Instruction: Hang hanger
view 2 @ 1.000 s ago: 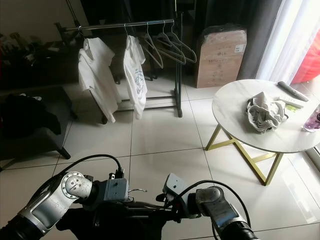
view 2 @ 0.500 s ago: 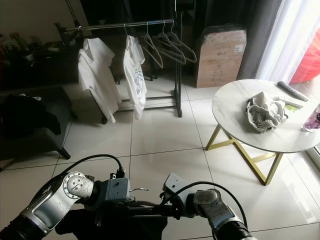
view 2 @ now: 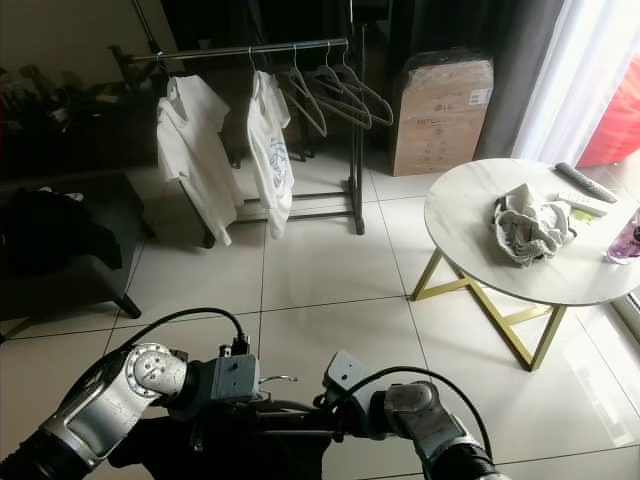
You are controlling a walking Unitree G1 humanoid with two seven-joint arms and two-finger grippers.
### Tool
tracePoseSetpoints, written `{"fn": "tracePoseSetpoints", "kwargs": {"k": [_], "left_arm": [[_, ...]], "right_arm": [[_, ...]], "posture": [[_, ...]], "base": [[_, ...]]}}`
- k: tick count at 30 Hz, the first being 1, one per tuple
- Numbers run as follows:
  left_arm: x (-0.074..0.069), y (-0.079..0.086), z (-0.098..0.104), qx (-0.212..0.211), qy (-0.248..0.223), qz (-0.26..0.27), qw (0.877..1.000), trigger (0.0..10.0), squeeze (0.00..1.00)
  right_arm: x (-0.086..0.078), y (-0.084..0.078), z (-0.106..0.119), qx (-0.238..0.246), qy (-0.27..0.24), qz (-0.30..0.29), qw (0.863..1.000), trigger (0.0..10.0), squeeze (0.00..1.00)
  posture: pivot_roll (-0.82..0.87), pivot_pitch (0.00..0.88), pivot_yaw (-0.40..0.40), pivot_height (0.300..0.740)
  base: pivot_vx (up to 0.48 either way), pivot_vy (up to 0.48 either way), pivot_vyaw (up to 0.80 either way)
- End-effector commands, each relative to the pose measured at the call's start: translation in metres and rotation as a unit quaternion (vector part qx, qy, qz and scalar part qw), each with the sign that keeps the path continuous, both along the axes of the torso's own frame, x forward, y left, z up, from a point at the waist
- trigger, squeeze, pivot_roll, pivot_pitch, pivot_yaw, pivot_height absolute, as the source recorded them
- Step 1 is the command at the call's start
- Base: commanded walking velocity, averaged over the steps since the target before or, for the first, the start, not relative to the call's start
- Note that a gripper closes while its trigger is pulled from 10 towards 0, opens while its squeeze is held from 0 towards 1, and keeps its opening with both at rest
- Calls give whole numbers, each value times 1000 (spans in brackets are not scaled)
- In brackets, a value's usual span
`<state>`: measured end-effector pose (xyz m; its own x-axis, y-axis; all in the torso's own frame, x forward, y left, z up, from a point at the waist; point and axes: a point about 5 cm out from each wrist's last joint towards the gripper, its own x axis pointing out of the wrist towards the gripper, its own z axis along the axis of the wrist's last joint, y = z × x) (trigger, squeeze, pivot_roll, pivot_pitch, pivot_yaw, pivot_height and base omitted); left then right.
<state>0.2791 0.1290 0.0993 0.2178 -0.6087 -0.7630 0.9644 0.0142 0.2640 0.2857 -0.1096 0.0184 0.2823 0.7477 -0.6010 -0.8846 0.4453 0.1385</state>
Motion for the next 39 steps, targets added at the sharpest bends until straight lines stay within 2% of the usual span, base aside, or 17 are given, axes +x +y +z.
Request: {"fn": "tracePoseSetpoints", "kwargs": {"k": [1,5,12,14,15,16,17,24,33,34,35,36,39], "left_arm": [[3,-2,8,-13,-11,0,1000,10000,0],[4,-3,10,-19,-15,3,1000,10000,0],[7,-5,16,-54,-22,11,998,10000,0],[6,-4,19,-67,-12,9,998,10000,0],[3,-3,21,-74,-3,-1,997,10000,345],[1,-3,22,-76,2,-7,997,10000,898],[-1,-1,23,-79,10,-15,997,10000,1000],[-2,4,26,-78,15,-17,997,10000,1000],[-2,23,35,-70,13,-3,997,10000,1000],[-2,26,36,-69,10,2,998,10000,1000],[-2,35,41,-75,3,24,997,10000,1000],[-2,35,41,-75,3,24,997,10000,1000],[-6,57,48,-73,-2,55,996,10000,1000]], "right_arm": [[-2,1,-4,-4,5,-4,1000,0,0],[-3,1,-6,-3,5,-8,1000,0,0],[-3,0,-7,0,2,-11,1000,0,0],[-3,-1,-7,0,1,-11,1000,0,0],[-3,-1,-6,1,2,-9,1000,0,0],[-3,-1,-6,2,2,-8,1000,0,0],[-4,-1,-6,3,2,-6,1000,0,0],[-5,-1,-7,6,3,-2,1000,0,0],[-5,-2,-6,22,-13,-9,1000,0,0],[-4,-2,-5,29,-18,-15,999,0,0],[0,-2,-1,40,-36,-30,998,0,0],[0,-2,-1,40,-36,-30,998,0,0],[4,-6,5,46,-56,-32,997,0,0]], "posture": [[41,137,60,740],[41,138,58,740],[41,140,56,740],[40,141,57,740],[41,141,57,740],[41,141,57,740],[41,142,57,740],[44,145,56,740],[53,151,57,740],[53,151,57,740],[51,153,58,740],[51,153,58,740],[55,155,60,740]], "base": [[0,0,0],[0,0,0],[0,0,0],[0,0,0],[0,0,0],[0,0,0],[0,0,0],[0,0,0],[0,0,0],[0,0,0],[0,0,0],[0,0,0],[0,0,0]]}}
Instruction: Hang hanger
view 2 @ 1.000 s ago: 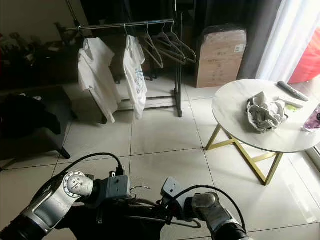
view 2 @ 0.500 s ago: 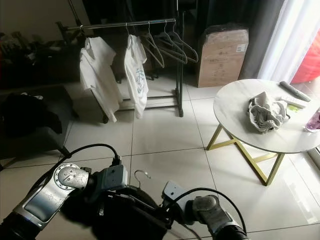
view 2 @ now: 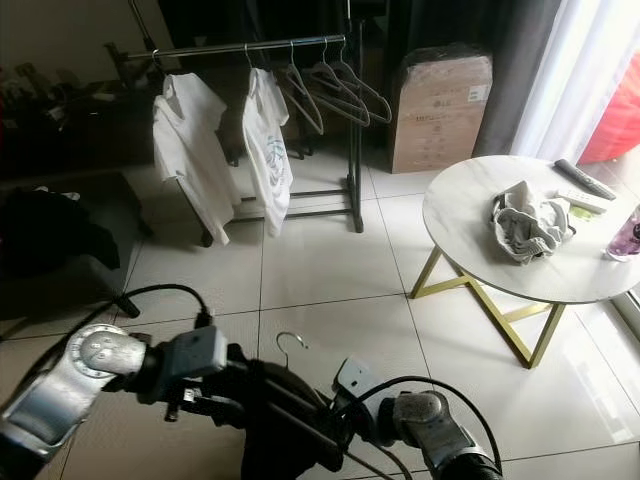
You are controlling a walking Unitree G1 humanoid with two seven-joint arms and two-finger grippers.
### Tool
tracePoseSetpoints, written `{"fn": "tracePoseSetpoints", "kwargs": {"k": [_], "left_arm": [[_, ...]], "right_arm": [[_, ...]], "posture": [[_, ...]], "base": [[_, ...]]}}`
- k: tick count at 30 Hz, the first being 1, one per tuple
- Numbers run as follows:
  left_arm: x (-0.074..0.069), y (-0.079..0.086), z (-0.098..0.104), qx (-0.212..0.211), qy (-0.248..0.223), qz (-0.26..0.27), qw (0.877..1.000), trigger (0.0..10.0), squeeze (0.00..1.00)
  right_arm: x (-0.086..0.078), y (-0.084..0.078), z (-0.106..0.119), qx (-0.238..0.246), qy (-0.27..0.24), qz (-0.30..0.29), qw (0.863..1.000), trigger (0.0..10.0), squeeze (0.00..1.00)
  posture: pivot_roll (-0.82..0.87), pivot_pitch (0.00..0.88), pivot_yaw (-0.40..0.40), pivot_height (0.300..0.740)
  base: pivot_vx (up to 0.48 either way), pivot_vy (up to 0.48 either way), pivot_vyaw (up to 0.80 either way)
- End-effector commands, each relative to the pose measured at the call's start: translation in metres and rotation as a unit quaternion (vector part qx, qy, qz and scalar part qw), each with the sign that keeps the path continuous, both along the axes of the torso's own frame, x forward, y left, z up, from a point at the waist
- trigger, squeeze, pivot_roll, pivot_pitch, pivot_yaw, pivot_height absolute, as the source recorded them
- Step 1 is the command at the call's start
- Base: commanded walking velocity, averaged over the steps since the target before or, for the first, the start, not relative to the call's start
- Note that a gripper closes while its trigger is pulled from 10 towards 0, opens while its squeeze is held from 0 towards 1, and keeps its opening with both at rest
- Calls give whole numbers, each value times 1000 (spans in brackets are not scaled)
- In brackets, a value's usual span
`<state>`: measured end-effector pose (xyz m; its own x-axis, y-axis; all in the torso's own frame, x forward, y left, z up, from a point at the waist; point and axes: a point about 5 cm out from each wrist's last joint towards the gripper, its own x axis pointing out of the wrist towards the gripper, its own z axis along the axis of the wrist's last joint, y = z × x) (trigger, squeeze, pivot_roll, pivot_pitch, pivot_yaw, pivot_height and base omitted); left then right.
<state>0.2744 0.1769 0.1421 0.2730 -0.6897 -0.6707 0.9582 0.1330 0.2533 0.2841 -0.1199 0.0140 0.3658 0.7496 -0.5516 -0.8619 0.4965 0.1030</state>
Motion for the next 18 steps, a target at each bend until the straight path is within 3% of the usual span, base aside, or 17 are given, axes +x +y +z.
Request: {"fn": "tracePoseSetpoints", "kwargs": {"k": [1,8,12,15,18], "left_arm": [[-2,13,6,1,0,17,1000,10000,1000],[-19,54,11,28,14,60,998,10000,1000],[-31,57,15,16,31,55,998,10000,1000],[-46,67,6,55,54,39,996,10000,1000],[-46,70,3,69,43,44,996,10000,1000]], "right_arm": [[7,3,10,26,-29,3,999,0,0],[11,-5,25,32,-54,58,996,0,0],[10,-15,28,16,-63,80,995,0,0],[5,-17,42,50,-60,139,987,0,0],[3,-17,48,54,-59,166,983,0,0]], "posture": [[55,155,60,740],[64,155,58,740],[65,154,57,740],[69,153,58,740],[69,153,58,740]], "base": [[0,0,0],[0,0,0],[0,0,0],[0,0,0],[0,0,0]]}}
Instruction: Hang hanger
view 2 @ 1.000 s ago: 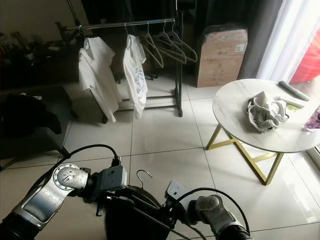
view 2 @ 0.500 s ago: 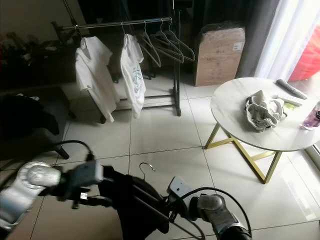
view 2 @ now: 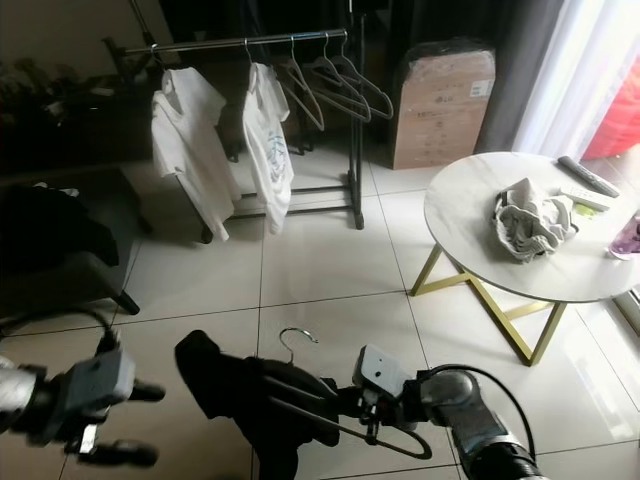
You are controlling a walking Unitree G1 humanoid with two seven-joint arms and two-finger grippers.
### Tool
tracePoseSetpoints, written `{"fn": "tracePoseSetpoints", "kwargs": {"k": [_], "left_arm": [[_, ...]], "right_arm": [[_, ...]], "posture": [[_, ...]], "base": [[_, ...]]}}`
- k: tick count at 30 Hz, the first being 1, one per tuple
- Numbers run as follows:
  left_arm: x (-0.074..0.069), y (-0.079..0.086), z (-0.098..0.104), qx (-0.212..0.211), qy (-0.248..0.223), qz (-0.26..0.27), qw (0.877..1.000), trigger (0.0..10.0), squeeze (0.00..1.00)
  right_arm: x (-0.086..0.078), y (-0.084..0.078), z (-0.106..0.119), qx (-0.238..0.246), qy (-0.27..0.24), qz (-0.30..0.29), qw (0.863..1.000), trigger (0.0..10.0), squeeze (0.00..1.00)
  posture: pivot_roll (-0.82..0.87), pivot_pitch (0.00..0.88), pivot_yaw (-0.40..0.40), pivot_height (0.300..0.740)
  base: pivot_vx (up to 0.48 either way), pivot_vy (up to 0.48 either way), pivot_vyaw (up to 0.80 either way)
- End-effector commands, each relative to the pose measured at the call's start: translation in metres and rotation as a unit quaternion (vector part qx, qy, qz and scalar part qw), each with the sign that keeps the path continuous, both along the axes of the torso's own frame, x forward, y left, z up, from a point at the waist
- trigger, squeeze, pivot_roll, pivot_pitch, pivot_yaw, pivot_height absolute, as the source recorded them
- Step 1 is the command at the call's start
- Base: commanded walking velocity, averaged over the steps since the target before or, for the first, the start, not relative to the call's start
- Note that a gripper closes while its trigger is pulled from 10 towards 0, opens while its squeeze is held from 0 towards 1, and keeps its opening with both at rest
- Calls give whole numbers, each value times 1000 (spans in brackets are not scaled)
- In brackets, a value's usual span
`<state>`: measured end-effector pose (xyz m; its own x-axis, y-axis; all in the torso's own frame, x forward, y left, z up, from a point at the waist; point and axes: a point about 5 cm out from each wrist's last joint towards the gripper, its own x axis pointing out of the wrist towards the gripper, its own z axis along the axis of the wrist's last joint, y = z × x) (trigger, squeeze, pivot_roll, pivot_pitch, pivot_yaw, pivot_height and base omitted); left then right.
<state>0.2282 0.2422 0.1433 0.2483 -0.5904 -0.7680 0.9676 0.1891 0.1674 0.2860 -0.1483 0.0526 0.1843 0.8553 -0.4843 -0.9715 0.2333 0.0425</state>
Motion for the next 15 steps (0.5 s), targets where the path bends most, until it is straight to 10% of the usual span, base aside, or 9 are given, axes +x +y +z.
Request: {"fn": "tracePoseSetpoints", "kwargs": {"k": [1,8,15], "left_arm": [[1,5,2,16,-17,5,1000,10000,1000],[15,-3,-1,-39,-106,70,991,10000,1000],[3,-4,-2,-64,-77,83,992,10000,1000]], "right_arm": [[0,11,11,28,-13,34,999,0,0],[-9,13,15,23,-6,85,996,0,0],[-14,11,13,12,3,84,996,0,0]], "posture": [[69,153,58,740],[64,147,54,740],[66,141,52,740]], "base": [[0,0,0],[0,0,0],[0,0,0]]}}
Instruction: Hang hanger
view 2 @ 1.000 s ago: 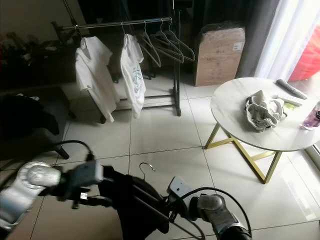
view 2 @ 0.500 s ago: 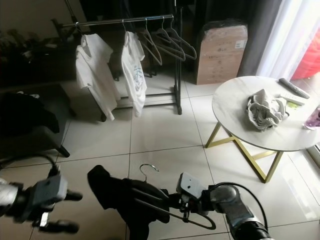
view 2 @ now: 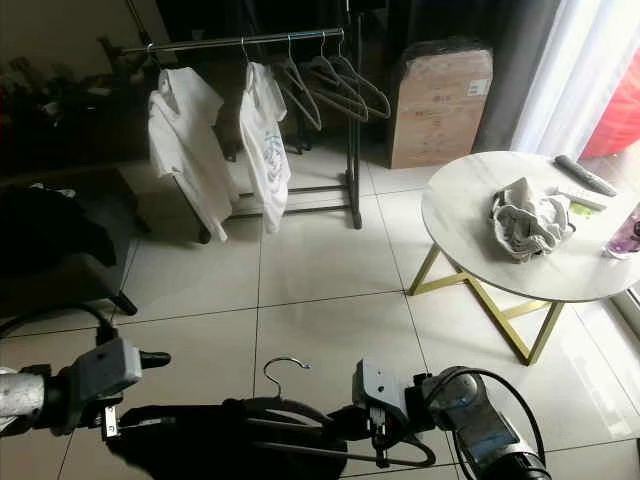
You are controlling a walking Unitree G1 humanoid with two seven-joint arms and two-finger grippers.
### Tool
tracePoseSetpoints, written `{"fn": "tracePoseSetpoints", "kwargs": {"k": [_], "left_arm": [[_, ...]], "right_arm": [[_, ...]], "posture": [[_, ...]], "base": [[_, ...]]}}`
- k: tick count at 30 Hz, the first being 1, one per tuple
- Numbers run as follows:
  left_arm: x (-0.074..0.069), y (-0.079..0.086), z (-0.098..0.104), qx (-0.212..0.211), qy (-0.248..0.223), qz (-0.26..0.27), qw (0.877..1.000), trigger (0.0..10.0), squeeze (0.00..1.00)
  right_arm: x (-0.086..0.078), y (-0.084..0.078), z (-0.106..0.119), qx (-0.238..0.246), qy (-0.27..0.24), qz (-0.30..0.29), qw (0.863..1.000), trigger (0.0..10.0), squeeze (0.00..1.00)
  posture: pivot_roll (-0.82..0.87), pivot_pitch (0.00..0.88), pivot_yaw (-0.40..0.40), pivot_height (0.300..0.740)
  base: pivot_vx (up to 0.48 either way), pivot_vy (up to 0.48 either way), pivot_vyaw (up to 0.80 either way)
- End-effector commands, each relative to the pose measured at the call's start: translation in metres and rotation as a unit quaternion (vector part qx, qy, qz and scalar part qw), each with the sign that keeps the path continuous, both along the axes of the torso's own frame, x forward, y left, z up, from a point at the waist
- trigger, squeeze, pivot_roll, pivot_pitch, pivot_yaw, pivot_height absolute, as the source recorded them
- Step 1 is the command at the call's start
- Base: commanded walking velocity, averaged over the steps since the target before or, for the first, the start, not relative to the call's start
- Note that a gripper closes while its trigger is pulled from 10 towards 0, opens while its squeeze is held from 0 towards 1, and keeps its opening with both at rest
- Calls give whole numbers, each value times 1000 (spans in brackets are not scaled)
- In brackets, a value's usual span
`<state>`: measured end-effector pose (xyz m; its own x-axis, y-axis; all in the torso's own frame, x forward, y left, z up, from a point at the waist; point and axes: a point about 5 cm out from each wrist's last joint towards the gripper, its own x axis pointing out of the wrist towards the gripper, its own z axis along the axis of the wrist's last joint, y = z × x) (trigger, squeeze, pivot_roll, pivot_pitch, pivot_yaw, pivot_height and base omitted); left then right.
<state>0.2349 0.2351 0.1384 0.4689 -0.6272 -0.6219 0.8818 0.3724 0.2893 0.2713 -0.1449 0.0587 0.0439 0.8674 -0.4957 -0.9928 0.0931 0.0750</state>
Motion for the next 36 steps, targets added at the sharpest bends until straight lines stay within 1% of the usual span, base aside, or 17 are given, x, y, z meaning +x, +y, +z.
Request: {"fn": "tracePoseSetpoints", "kwargs": {"k": [1,2,3,6,9,10,14,16,17,20,23,25,26,27,28,30,36], "left_arm": [[-10,8,0,19,32,-6,999,10000,1000],[-15,11,-2,30,48,-11,998,10000,1000],[-24,17,-6,45,81,-15,996,10000,1000],[-32,24,-10,62,101,-19,993,10000,1000],[-30,34,-16,98,82,7,992,10000,1000],[-26,38,-20,112,62,21,992,10000,1000],[-24,29,-24,82,45,30,995,10000,1000],[-28,19,-28,44,59,30,997,10000,1000],[-30,18,-29,39,63,30,997,10000,1000],[-33,19,-35,39,75,32,996,10000,1000],[-39,21,-47,56,89,30,994,10000,1000],[-39,22,-51,69,86,31,993,10000,1000],[-38,24,-53,74,80,37,993,10000,600],[-37,24,-54,78,75,41,993,10000,600],[-32,25,-56,82,55,56,994,10000,0],[-26,25,-57,83,32,74,993,10000,0],[-24,24,-67,80,30,86,993,10000,0]], "right_arm": [[1,7,6,15,-12,12,1000,0,0],[0,7,7,14,-11,13,1000,0,0],[1,7,7,13,-11,13,1000,0,0],[1,7,9,12,-12,12,1000,0,0],[2,6,12,11,-15,16,1000,0,0],[3,6,14,9,-17,20,1000,0,0],[2,4,16,7,-18,25,1000,0,0],[0,2,17,4,-17,30,999,0,0],[0,2,18,4,-17,32,999,0,0],[0,2,19,4,-17,33,999,0,0],[0,1,23,5,-21,37,999,0,0],[1,1,24,5,-22,38,999,0,0],[1,0,25,5,-23,39,999,0,0],[1,0,26,5,-24,39,999,0,0],[2,0,28,4,-25,40,999,0,0],[2,-1,29,4,-27,41,999,0,0],[3,-3,33,3,-31,40,999,0,0]], "posture": [[69,138,51,740],[70,137,52,740],[70,137,52,740],[70,132,52,740],[74,127,50,740],[73,126,49,740],[66,122,43,740],[65,124,41,740],[65,124,41,740],[64,126,39,740],[64,129,38,740],[64,131,37,740],[64,131,37,740],[65,133,36,740],[64,135,35,740],[63,135,35,740],[59,137,33,740]], "base": [[0,0,0],[0,0,0],[0,0,0],[0,0,0],[0,0,0],[0,0,0],[0,0,0],[0,0,0],[0,0,0],[0,0,0],[0,0,0],[0,0,0],[0,0,0],[0,0,0],[0,0,0],[0,0,0],[0,0,0]]}}
